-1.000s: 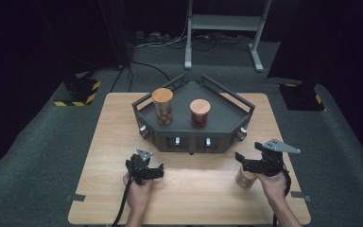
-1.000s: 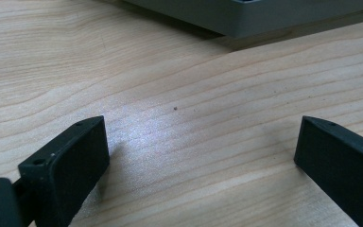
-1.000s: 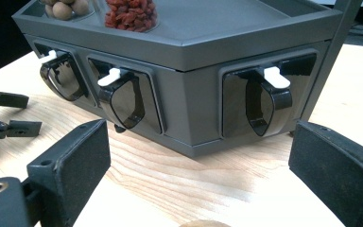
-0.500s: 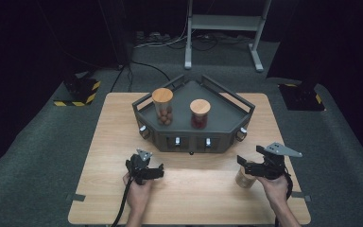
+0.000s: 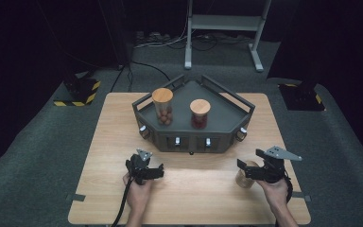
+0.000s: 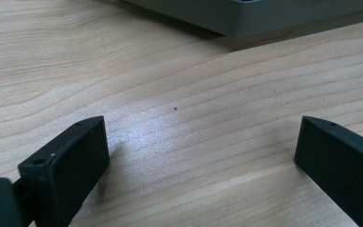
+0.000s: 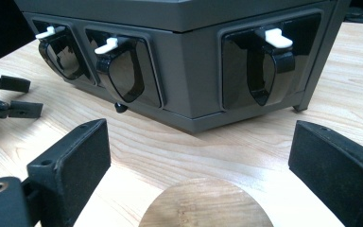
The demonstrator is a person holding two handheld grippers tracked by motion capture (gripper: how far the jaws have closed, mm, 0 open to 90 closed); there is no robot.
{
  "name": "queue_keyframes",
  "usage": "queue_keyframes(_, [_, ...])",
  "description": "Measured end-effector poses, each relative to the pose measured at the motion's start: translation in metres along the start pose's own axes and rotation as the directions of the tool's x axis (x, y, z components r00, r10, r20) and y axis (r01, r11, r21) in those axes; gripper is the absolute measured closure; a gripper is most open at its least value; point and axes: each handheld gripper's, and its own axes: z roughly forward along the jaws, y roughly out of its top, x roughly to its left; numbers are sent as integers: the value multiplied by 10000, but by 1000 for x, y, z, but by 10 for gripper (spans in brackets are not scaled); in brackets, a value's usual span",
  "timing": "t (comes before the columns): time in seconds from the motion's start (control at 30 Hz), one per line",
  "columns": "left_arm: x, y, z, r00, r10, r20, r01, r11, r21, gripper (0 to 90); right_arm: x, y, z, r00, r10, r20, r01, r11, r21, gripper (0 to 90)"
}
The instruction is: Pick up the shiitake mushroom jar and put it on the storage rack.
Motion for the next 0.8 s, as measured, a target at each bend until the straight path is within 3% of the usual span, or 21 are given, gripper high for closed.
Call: queue_keyframes(0.8, [0, 0, 0, 10000, -8, 2, 8, 10000, -9, 37, -1, -22, -1, 9998, 97, -196, -94, 9999, 140, 57])
